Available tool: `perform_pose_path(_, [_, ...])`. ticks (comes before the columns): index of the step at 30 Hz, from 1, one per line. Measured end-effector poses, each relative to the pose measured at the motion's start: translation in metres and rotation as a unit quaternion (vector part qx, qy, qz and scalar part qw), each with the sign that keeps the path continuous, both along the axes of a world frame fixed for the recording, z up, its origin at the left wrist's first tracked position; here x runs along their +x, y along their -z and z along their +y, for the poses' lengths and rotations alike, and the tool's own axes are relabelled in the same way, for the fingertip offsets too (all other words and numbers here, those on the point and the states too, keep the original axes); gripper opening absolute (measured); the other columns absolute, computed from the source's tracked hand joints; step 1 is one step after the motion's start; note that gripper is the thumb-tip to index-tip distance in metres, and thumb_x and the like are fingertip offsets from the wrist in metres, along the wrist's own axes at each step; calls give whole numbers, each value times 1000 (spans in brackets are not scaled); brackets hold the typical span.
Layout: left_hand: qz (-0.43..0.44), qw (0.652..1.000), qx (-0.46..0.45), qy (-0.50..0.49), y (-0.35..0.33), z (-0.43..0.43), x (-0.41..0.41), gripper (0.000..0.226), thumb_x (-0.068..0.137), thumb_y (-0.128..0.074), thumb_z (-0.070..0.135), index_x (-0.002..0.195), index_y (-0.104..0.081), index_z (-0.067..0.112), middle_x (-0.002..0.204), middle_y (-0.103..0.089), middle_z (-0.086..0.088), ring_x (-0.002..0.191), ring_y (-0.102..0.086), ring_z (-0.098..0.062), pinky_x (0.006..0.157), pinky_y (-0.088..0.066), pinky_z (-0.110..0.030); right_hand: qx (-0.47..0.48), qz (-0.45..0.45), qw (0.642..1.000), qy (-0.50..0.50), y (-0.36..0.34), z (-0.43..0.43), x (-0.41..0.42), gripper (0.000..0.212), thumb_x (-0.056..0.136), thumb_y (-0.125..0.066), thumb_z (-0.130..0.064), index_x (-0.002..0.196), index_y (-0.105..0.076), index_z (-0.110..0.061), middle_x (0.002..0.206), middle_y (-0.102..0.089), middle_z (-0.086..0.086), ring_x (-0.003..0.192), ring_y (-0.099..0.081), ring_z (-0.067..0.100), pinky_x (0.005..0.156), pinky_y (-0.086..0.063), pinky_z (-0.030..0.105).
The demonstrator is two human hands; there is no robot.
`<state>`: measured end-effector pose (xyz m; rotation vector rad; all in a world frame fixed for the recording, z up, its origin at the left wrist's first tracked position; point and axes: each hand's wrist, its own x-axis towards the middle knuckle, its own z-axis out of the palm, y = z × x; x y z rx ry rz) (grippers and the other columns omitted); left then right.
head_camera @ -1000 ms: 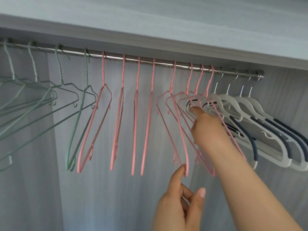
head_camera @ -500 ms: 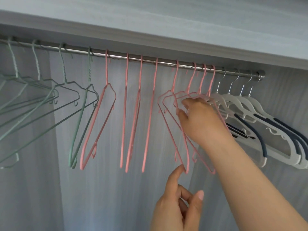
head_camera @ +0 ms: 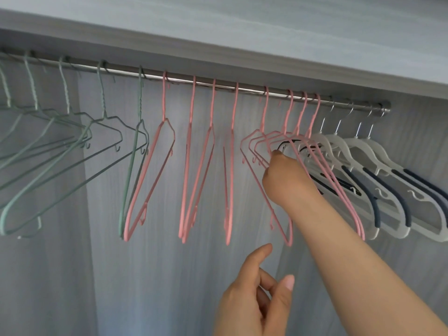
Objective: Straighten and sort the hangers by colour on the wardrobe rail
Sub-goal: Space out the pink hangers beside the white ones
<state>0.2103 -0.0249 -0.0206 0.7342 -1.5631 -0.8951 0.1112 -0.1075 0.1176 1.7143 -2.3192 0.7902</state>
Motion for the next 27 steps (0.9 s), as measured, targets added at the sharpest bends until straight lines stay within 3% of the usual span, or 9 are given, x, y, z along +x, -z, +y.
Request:
perform_pose_path(6, [1, 1000, 1, -2, 4, 1, 8, 59, 52, -48, 62, 108, -29, 67, 51, -56, 16, 42, -43, -1, 47, -34, -9, 2, -10, 1000, 22, 1, -4, -2, 40, 88, -35, 7, 128, -34, 4, 115, -59, 23, 101, -60, 36, 64, -39, 29])
perform_pose_path(10, [6, 1000, -9, -5, 1, -2, 18, 46, 53, -49, 61, 99, -47, 61, 48, -54, 14, 41, -41, -2, 45, -33, -10, 16, 28, 998, 50, 2, -3, 0, 47, 89, -38, 1, 134, -26, 2, 116, -58, 21, 102, -58, 36, 66, -39, 32])
perform_pose_path(13, [23, 999, -22, -13, -2, -8, 27, 34, 55, -50, 59, 86, -59, 49, 46, -52, 13, 42, -40, -3, 45, -32, -11, -82, 105, 991, 33, -2, 5, 8, 49, 93, -42, -15, 137, -26, -1, 134, -42, 21, 121, -43, 36, 90, -38, 37])
perform_pose_path(15, [42, 998, -36, -25, -5, -12, 32, 28, 56, -52, 56, 80, -59, 43, 46, -51, 13, 42, -39, -4, 43, -31, -11, -167, 106, 979, -42, -5, 14, 23, 44, 93, -44, -18, 133, -37, -2, 131, -43, 20, 121, -42, 34, 98, -32, 34])
perform_pose_path(17, [67, 996, -48, -41, -8, -13, 35, 26, 57, -55, 52, 81, -53, 44, 46, -51, 13, 39, -37, -2, 42, -30, -11, -158, 46, 980, -114, -4, 22, 41, 39, 93, -42, -18, 129, -41, -4, 129, -47, 17, 116, -48, 31, 93, -37, 31])
perform_pose_path(19, [89, 993, -55, -49, -9, -14, 37, 31, 56, -57, 50, 85, -46, 52, 48, -52, 13, 37, -36, 0, 41, -30, -10, -80, -10, 986, -146, 4, 24, 53, 44, 95, -38, -18, 137, -31, -7, 139, -39, 14, 123, -45, 28, 92, -36, 28])
perform_pose_path(23, [67, 994, -66, -48, -3, -20, 42, 56, 58, -52, 51, 110, -35, 63, 58, -55, 15, 38, -40, 0, 42, -32, -9, -53, -155, 974, -156, 25, 9, 60, 56, 96, -33, -14, 146, -7, -7, 149, -27, 13, 132, -37, 28, 108, -31, 31])
perform_pose_path(25, [42, 996, -66, -40, 1, -25, 44, 57, 59, -46, 54, 113, -32, 64, 68, -57, 20, 42, -44, 0, 43, -35, -10, -66, -252, 952, -159, 33, 2, 62, 55, 96, -32, -13, 146, -9, -10, 140, -39, 13, 115, -49, 27, 103, -39, 39])
perform_pose_path(27, [16, 997, -71, -37, 2, -29, 47, 53, 61, -40, 55, 112, -30, 66, 81, -56, 25, 49, -50, -1, 45, -36, -9, -78, -339, 923, -168, 37, 0, 67, 50, 96, -32, -16, 144, -17, -10, 116, -54, 6, 88, -51, 20, 86, -45, 31])
